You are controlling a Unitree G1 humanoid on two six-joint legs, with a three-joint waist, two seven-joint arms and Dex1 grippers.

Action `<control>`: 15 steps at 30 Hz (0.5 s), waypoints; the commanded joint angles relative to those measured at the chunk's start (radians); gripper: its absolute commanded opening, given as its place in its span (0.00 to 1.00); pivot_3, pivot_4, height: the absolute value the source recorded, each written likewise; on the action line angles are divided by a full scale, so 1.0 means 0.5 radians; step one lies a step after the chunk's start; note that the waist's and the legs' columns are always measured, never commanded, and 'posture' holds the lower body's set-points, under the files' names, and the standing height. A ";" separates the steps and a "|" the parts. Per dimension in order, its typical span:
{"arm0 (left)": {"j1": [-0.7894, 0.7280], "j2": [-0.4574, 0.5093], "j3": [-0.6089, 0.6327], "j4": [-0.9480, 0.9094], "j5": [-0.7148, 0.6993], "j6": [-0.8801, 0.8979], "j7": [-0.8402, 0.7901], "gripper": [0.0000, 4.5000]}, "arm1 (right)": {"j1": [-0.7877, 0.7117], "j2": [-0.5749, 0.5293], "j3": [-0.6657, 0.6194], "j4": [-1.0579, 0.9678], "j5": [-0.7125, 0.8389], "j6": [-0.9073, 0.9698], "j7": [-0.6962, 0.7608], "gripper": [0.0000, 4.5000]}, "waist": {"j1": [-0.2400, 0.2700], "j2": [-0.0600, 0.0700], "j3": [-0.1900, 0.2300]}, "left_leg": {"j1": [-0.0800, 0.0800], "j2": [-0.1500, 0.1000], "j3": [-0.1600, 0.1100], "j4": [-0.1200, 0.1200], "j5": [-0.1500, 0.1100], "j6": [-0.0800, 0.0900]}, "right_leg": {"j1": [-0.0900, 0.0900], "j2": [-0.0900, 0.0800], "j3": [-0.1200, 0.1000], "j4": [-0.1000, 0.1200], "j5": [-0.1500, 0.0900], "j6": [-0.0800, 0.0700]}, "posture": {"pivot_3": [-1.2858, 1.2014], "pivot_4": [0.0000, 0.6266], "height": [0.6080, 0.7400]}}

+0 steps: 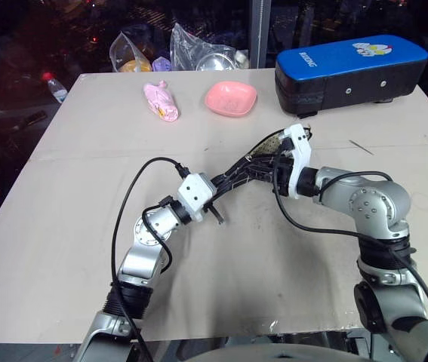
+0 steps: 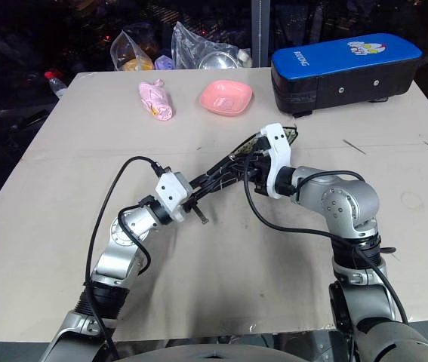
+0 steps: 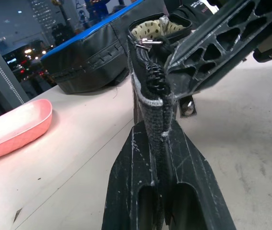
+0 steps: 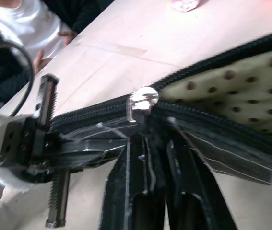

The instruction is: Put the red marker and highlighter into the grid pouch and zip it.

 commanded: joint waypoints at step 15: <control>-0.006 0.017 0.021 -0.014 0.005 -0.030 0.005 0.00 | -0.175 0.250 -0.859 -0.045 0.030 0.066 -0.850 0.02 | -0.010 0.001 0.000 | 0.001 0.000 0.001 -0.004 0.000 0.000 | -0.001 0.001 0.001 0.000 0.000 0.000 | 0.52 0.24 0.96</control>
